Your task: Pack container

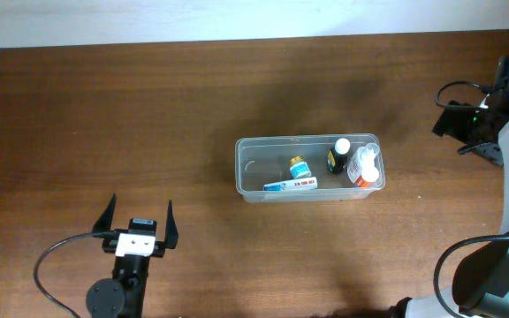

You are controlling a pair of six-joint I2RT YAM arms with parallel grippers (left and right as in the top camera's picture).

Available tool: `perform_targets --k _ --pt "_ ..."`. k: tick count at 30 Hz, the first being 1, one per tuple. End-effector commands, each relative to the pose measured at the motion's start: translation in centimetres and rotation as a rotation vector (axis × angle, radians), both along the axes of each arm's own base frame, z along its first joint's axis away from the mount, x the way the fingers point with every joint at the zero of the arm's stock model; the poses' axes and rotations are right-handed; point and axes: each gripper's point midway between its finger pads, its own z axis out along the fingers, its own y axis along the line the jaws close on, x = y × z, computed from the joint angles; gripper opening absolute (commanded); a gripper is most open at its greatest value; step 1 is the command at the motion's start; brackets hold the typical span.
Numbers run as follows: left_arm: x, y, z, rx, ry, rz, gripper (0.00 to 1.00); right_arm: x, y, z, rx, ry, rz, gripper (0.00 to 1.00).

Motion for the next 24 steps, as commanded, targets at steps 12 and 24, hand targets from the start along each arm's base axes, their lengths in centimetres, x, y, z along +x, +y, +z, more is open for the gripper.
perform_targets --k 12,24 --pt "0.0 0.5 -2.6 -0.013 0.091 0.03 0.99 -0.1 -0.3 -0.1 -0.008 0.004 -0.016 0.98" --pt "0.0 0.6 -2.6 -0.013 0.091 0.03 0.99 -0.1 -0.3 0.0 -0.008 0.003 -0.016 0.98"
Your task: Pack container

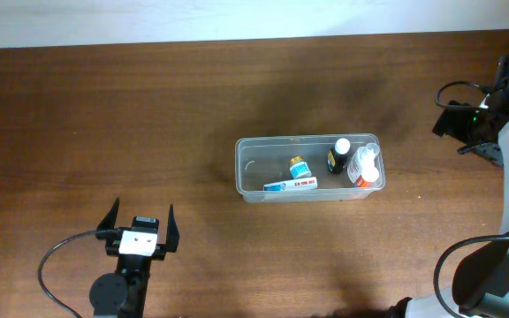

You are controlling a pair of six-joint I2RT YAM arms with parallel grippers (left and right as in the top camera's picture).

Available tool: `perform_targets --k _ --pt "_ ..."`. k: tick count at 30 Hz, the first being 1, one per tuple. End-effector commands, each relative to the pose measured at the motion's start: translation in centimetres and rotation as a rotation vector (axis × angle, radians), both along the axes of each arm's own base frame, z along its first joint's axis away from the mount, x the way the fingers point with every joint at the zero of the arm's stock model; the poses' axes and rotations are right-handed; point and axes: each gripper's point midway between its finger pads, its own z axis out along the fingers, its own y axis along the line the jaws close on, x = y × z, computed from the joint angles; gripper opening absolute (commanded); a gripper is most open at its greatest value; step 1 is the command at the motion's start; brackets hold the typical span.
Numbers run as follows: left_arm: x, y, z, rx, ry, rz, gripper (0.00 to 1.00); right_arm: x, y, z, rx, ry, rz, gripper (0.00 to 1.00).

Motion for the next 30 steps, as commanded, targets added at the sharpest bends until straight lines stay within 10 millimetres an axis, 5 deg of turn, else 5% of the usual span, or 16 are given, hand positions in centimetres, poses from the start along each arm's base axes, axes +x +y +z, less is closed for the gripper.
perform_targets --k 1,25,30 --pt "0.0 0.3 -0.1 -0.016 0.002 0.015 0.99 -0.1 -0.3 -0.1 -0.008 0.004 -0.016 0.98" --pt "0.0 0.3 -0.1 -0.016 0.003 0.015 0.99 -0.1 0.0 -0.1 -0.007 0.007 -0.009 0.98" --pt "0.0 0.3 -0.1 -0.016 0.002 0.015 0.99 -0.7 1.0 2.1 -0.028 -0.052 0.01 0.98"
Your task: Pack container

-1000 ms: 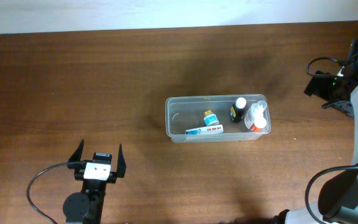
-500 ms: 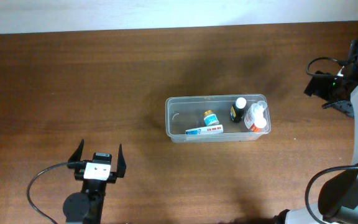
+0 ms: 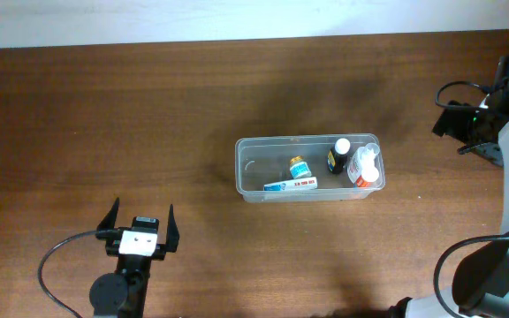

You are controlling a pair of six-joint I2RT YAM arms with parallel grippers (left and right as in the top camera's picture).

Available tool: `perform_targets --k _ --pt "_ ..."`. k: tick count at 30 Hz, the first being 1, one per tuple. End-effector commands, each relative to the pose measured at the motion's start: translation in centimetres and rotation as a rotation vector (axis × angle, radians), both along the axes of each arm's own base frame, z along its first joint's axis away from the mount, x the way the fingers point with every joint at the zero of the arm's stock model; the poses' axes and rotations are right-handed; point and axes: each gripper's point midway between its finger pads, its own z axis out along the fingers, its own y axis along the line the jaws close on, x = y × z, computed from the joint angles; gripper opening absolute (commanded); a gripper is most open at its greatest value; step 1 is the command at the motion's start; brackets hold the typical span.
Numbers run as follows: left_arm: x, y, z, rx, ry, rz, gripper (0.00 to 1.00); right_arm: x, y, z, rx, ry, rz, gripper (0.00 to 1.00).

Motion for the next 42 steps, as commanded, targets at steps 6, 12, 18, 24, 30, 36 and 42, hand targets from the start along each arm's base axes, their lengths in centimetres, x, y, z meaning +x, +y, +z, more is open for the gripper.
perform_targets --k 6,12,18,24,30,36,42 --pt "0.0 0.3 -0.1 -0.016 0.002 0.015 0.99 -2.7 4.9 4.8 -0.054 -0.142 0.101 0.98" --pt "0.0 0.3 -0.1 -0.016 0.002 0.015 0.99 -7.4 9.8 3.3 -0.06 -0.153 0.228 0.98" --pt "0.0 0.3 -0.1 -0.016 0.002 0.015 0.99 -10.0 10.5 3.7 -0.212 -0.27 0.269 0.98" --pt "0.0 0.3 -0.1 -0.016 0.002 0.015 0.99 -9.3 12.1 3.7 -0.24 -0.535 0.3 0.98" --pt "0.0 0.3 -0.1 -0.016 0.002 0.015 0.99 -8.6 14.2 0.6 -0.185 -0.798 0.35 0.98" --pt "0.0 0.3 -0.1 -0.016 0.002 0.015 0.99 -9.6 15.4 -2.7 -0.149 -0.962 0.391 0.98" --pt "0.0 0.3 -0.1 -0.016 0.002 0.015 0.99 -10.3 15.8 -2.3 -0.215 -1.055 0.468 0.99"
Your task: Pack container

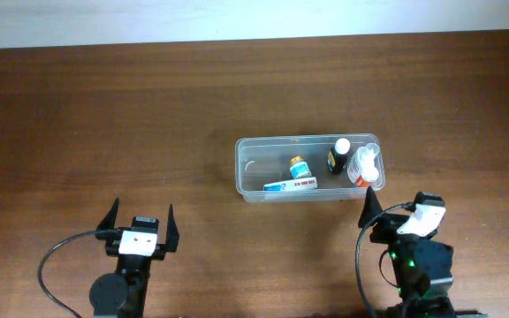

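A clear plastic container lies at the table's middle. Inside it are a toothpaste tube, a small blue-labelled jar, a dark bottle with a white cap and a clear bottle with an orange base. My left gripper rests open near the front left, far from the container, with nothing between its fingers. My right gripper sits just in front of the container's right end. One dark finger stands wide of its white body, so it looks open and holds nothing.
Black cables loop from both arm bases at the front edge. A pale wall strip runs along the far edge of the brown wooden table.
My right arm has left the table's far right edge and now stands at the front, just below the container's right end. The left arm and the container's contents are unchanged.
At first my left gripper stood open at the front left and the right arm was folded at the far right edge. The left gripper then sat slightly nearer the front and stayed. The right arm held still until it appeared at the front right now.
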You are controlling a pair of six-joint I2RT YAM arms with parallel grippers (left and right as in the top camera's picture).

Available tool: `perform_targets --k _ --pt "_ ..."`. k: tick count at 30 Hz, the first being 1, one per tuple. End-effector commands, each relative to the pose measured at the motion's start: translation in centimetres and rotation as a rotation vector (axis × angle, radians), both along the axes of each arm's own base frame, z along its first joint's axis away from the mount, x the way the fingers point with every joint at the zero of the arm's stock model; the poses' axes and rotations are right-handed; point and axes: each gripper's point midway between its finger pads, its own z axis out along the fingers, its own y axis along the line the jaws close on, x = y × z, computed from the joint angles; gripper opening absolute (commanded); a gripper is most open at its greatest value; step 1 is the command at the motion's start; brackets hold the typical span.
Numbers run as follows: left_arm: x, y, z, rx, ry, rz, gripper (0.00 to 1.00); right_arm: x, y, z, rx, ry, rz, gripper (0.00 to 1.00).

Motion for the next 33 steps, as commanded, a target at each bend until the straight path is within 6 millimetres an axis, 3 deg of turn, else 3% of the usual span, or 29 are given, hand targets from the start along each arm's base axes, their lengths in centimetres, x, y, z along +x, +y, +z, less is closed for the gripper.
perform_targets --k 1,10,19,33 --pt "0.0 0.2 -0.1 -0.016 0.002 0.011 0.99 -0.4 1.1 1.0 -0.079 -0.086 0.079 0.98" --pt "0.0 0.2 -0.1 -0.016 0.002 0.011 0.99 -0.7 1.3 1.6 -0.116 -0.159 0.097 0.98" --pt "0.0 0.2 -0.1 -0.016 0.002 0.011 0.99 -0.6 -0.4 1.4 -0.117 -0.149 0.036 0.98" --pt "0.0 0.2 -0.1 -0.016 0.002 0.011 0.99 -0.6 -0.4 1.5 -0.117 -0.15 0.038 0.98"
